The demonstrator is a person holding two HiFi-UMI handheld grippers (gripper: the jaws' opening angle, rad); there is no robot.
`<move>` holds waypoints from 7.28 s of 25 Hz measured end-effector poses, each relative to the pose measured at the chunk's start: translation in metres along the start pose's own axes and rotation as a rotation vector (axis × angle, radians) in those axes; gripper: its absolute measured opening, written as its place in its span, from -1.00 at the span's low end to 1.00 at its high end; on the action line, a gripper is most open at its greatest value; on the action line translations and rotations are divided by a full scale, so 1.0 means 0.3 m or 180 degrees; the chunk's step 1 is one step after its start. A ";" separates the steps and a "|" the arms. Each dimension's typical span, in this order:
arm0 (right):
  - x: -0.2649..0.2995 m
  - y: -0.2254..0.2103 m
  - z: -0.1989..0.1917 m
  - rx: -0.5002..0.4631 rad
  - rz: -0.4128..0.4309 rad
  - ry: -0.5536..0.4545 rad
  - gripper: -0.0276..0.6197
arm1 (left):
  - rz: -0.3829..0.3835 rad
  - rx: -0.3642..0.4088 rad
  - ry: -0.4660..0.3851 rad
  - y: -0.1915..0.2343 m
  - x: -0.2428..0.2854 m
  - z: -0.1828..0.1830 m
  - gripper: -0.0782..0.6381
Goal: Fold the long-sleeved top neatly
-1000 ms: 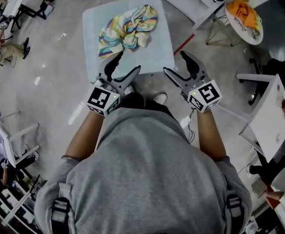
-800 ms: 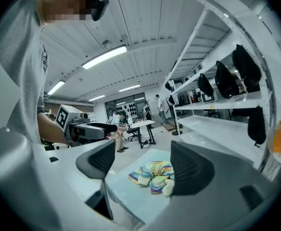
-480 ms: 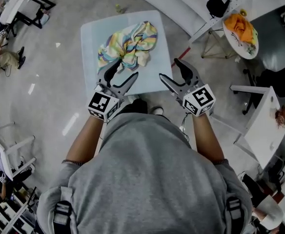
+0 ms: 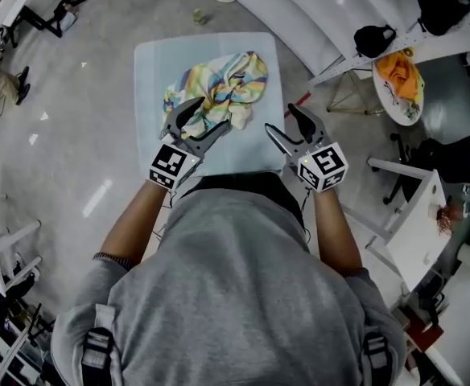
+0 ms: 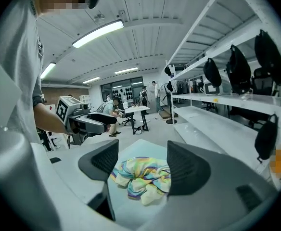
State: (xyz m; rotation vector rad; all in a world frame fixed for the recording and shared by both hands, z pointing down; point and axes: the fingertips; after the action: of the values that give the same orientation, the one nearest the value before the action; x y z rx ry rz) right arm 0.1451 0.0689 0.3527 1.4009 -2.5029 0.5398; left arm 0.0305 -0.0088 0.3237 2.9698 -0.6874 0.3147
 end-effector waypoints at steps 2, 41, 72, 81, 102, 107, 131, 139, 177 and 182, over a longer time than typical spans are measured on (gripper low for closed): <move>0.028 -0.055 -0.004 -0.0021 0.0023 0.0081 0.04 | 0.0048 -0.0015 0.0059 0.039 0.041 -0.026 0.11; 0.776 -0.948 -0.561 -0.1273 0.1675 0.2011 -0.03 | 0.0506 0.0674 0.1901 0.252 0.720 -0.942 -0.03; 0.811 -0.881 -0.497 -0.1711 0.1680 0.1952 -0.79 | 0.0670 0.0838 0.1534 0.431 0.557 -0.826 -0.70; 0.672 -0.641 -0.037 -0.1724 0.1303 0.1216 -0.79 | 0.1154 0.0994 0.0913 0.575 0.354 -0.392 -0.70; 0.179 -0.104 0.606 -0.2172 -0.0192 0.0118 -0.79 | 0.1180 0.1270 -0.0635 0.456 -0.051 0.459 -0.70; 0.111 -0.047 0.680 -0.2155 -0.0384 -0.0026 -0.79 | 0.1092 0.1238 -0.0735 0.413 -0.094 0.514 -0.70; -0.324 0.432 0.557 -0.2216 0.0183 -0.0510 -0.79 | 0.1574 0.1374 -0.0774 -0.120 -0.576 0.573 -0.70; -0.290 0.444 0.392 -0.2024 0.0337 -0.0207 -0.79 | 0.1550 0.1326 -0.0438 -0.155 -0.606 0.430 -0.70; 0.746 -0.532 -0.131 -0.0620 -0.0244 0.1230 -0.77 | 0.0586 0.0623 0.1274 0.779 0.408 -0.560 -0.69; 0.890 -0.695 -0.294 -0.0405 -0.0301 0.1269 -0.77 | 0.0594 0.0486 0.1483 0.871 0.556 -0.760 -0.68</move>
State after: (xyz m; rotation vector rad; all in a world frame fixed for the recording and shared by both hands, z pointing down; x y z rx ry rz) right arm 0.1855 -0.1998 0.5733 1.2184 -2.1065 0.5661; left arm 0.0202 -0.2867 0.5898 2.7970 -0.9051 1.0718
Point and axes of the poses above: the fingertips, and each gripper's own axes: x forward along the fingers, y to its left, z out of its top, and after that the axes turned 13 degrees about z, right-handed
